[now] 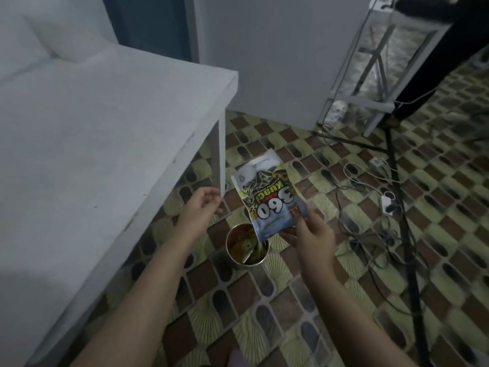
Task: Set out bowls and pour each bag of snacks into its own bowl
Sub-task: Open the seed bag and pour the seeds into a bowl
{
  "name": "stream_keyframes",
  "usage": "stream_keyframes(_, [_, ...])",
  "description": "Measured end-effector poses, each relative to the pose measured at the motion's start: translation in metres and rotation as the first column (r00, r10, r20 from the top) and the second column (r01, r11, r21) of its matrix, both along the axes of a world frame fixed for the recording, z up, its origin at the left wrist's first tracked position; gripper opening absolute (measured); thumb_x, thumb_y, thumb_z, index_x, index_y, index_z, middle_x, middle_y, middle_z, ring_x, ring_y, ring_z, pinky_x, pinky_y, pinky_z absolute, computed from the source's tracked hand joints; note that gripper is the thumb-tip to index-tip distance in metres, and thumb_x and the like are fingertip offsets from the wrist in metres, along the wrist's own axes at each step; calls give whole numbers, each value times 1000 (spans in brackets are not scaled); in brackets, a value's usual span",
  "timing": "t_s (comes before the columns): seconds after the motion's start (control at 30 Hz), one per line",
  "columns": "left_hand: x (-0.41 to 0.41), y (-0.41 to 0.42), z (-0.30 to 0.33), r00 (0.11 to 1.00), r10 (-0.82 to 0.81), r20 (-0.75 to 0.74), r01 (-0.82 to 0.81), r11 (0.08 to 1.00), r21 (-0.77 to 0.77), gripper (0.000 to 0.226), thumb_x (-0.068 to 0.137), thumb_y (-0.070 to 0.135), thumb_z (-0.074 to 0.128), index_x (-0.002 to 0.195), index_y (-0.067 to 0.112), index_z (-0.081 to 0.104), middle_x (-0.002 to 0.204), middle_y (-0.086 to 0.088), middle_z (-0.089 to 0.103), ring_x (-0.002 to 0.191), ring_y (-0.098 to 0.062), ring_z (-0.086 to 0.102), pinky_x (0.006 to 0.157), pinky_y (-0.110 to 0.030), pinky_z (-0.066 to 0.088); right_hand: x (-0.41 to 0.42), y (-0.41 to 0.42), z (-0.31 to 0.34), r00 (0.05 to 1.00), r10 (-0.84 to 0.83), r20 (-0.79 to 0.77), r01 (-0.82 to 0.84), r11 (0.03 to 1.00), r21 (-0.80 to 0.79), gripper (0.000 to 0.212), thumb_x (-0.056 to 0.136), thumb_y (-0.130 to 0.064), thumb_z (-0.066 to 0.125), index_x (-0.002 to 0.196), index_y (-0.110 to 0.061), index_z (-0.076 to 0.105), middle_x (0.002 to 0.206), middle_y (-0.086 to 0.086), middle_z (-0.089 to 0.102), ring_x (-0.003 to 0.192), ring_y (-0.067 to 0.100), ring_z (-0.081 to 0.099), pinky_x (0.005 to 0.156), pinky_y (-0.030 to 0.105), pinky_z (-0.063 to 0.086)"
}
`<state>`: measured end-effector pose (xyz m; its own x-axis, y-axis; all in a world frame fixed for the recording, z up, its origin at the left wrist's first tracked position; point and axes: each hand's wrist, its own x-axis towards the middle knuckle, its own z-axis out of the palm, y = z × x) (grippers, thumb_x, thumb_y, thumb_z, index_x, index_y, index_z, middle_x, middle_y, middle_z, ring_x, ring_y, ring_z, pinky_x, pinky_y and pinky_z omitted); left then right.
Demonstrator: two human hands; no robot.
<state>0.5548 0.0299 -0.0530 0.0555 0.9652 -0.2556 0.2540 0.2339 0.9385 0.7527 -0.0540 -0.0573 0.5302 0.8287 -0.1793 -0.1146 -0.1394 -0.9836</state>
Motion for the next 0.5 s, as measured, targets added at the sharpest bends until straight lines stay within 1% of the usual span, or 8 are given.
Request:
stream_keyframes(0.07, [9,3,-17,1000,-3,-2,3,999,-54,12,100,23,50,108,30,57,111,6,66,93,-11,66,77,-29,48,9,0,-21,1000,-24,-2,24,997,-76,20,100,-12,55,113,-13,71,92,6,77,84,22,75,64,28,60])
stream_keyframes(0.13, [17,8,-39,1000,-16,-23,14,995,-99,13,100,22,49,108,29,57,112,7,65,94,-11,65,75,-29,47,19,3,-49,999,-28,36,33,987,-160,19,100,-10,55,101,-18,72,87,7,76,81,24,76,62,28,60])
stream_keyframes(0.2, [22,12,-68,999,-20,-46,13,990,-140,16,100,19,49,112,26,58,111,7,65,90,-8,64,69,-25,44,27,9,-84,994,-11,113,40,965,-259,27,98,-9,55,87,-26,72,80,6,76,76,24,76,63,35,62])
stream_keyframes(0.23, [24,16,-89,998,-25,-56,16,988,-156,17,100,18,50,113,25,58,111,8,64,89,-7,64,68,-23,43,31,14,-110,989,3,150,43,952,-304,28,97,-10,54,84,-27,72,78,5,76,73,23,75,65,39,63])
stream_keyframes(0.3, [25,21,-122,997,-27,-66,15,984,-176,18,100,17,50,115,23,58,110,9,64,89,-6,64,69,-22,44,35,24,-148,976,37,217,48,926,-374,23,95,-14,55,88,-23,74,74,2,76,68,19,75,64,43,63])
stream_keyframes(0.4, [22,29,-188,996,-26,-83,10,980,-198,20,100,18,50,117,26,58,108,14,64,91,-2,63,72,-22,46,35,49,-222,948,125,293,24,889,-457,23,92,-15,54,97,-21,75,74,0,75,65,17,73,61,41,63])
stream_keyframes(0.47, [19,33,-236,996,-37,-77,20,978,-206,22,99,18,50,118,27,57,110,15,64,91,2,63,71,-19,43,33,68,-276,918,177,356,15,879,-477,21,90,-11,53,91,-15,74,70,1,72,62,19,70,60,39,62])
stream_keyframes(0.5, [16,35,-268,996,-39,-79,22,979,-204,23,99,18,51,119,28,57,111,16,64,92,2,63,72,-18,43,29,78,-309,895,209,395,10,874,-486,19,89,-10,53,85,-13,71,65,1,68,60,19,67,58,34,61])
